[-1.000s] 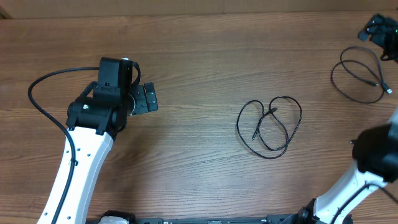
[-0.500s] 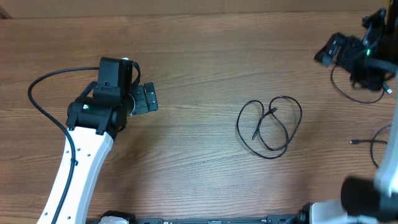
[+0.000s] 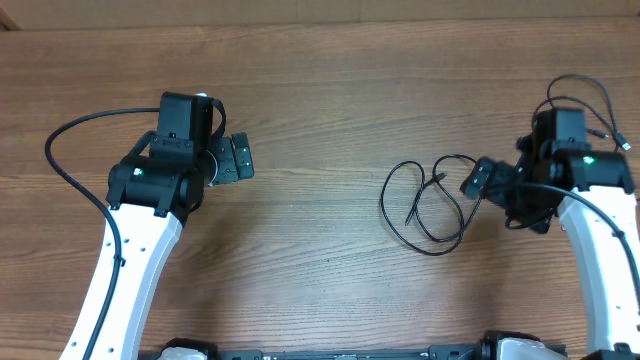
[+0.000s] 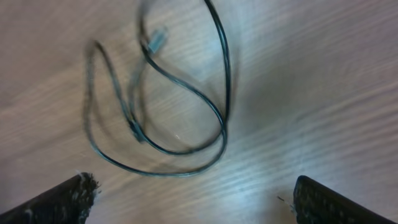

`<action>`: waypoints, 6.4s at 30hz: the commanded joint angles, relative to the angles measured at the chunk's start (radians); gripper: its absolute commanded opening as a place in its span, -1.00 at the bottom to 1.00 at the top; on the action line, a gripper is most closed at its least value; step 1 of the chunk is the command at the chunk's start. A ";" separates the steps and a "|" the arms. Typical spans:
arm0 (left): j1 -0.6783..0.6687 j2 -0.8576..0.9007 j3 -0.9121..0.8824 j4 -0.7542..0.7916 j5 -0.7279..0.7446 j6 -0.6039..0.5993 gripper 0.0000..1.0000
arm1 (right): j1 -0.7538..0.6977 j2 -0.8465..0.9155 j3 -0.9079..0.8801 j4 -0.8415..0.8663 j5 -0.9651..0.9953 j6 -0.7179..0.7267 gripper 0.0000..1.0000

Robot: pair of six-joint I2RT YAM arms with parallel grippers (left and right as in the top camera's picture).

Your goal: Untangle cables

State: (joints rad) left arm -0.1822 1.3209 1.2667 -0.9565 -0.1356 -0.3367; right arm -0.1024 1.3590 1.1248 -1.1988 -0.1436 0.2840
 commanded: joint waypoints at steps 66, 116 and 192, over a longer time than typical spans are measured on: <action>0.005 0.000 0.008 0.000 -0.009 0.011 1.00 | -0.146 -0.183 0.611 0.509 1.110 -0.393 -0.92; 0.005 0.000 0.008 0.000 -0.009 0.011 1.00 | -0.317 0.472 0.576 -0.111 -0.183 -0.349 1.00; 0.060 -1.315 -1.262 0.896 -0.093 0.026 1.00 | 0.297 0.472 0.576 0.002 0.089 -0.068 1.00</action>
State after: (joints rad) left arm -0.1440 0.0196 0.0090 -0.0299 -0.2440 -0.3660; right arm 0.1917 1.8320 1.7031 -1.1995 -0.0490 0.2096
